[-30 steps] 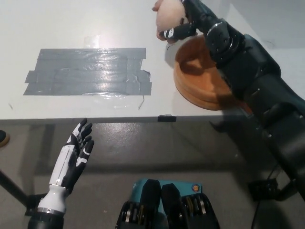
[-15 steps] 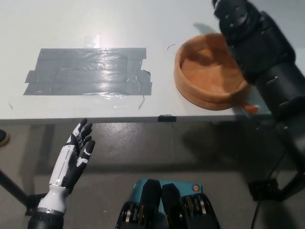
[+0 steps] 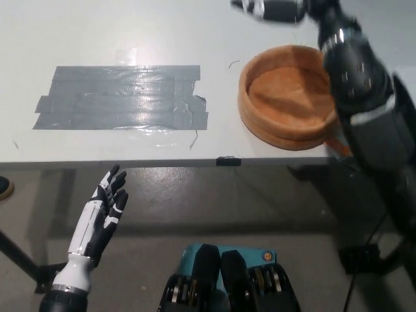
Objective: An emotional support dumpling is kept in a soft plate infront in the middle of the desk infront of the robot. The robot extends its right arm to pick up the dumpling and hands it to a person
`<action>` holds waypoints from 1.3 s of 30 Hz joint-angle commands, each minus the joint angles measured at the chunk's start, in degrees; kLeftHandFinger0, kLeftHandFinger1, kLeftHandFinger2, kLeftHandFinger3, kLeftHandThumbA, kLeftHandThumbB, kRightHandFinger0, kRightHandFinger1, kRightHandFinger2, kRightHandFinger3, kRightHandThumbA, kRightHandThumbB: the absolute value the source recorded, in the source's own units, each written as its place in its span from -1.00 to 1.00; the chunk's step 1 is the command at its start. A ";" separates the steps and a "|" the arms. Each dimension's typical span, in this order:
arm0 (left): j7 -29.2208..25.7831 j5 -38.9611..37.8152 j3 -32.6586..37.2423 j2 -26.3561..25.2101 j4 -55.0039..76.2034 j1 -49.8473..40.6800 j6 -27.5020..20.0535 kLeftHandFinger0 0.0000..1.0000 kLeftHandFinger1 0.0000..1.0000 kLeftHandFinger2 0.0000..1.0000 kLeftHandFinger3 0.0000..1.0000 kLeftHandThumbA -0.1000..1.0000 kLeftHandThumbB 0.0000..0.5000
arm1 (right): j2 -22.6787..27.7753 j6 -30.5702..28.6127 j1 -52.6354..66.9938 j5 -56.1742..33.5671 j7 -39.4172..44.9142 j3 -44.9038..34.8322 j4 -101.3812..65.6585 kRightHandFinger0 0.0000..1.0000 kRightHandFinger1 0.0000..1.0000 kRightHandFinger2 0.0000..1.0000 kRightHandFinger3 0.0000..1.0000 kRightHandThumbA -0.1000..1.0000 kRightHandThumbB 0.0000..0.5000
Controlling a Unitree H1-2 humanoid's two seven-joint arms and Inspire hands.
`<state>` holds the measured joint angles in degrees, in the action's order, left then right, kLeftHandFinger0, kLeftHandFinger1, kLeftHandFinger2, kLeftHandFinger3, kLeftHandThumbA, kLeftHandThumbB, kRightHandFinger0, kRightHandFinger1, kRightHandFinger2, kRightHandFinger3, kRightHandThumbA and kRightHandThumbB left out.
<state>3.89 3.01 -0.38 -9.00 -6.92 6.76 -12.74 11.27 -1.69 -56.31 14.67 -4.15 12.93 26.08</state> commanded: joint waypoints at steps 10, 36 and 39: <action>0.25 1.34 1.14 -0.06 1.58 -0.42 -2.00 1.00 1.00 1.00 1.00 0.70 0.26 | 0.61 3.29 38.48 -1.62 1.80 -3.07 -51.23 1.00 1.00 1.00 1.00 0.67 0.49; 0.25 1.57 3.40 0.55 3.45 -8.19 -2.23 1.00 1.00 1.00 1.00 0.67 0.45 | -1.43 -10.91 54.87 1.11 -1.68 -4.92 -25.38 1.00 1.00 1.00 1.00 0.69 0.43; 0.06 2.52 3.68 0.42 3.53 -8.86 -2.82 1.00 1.00 1.00 1.00 0.68 0.42 | -1.28 -11.24 55.89 1.74 -1.71 -4.93 -25.44 1.00 1.00 1.00 1.00 0.72 0.41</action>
<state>3.89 4.34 2.83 -8.40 -5.76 -1.51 -13.83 9.80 -8.44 -1.17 15.66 -4.88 8.71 1.27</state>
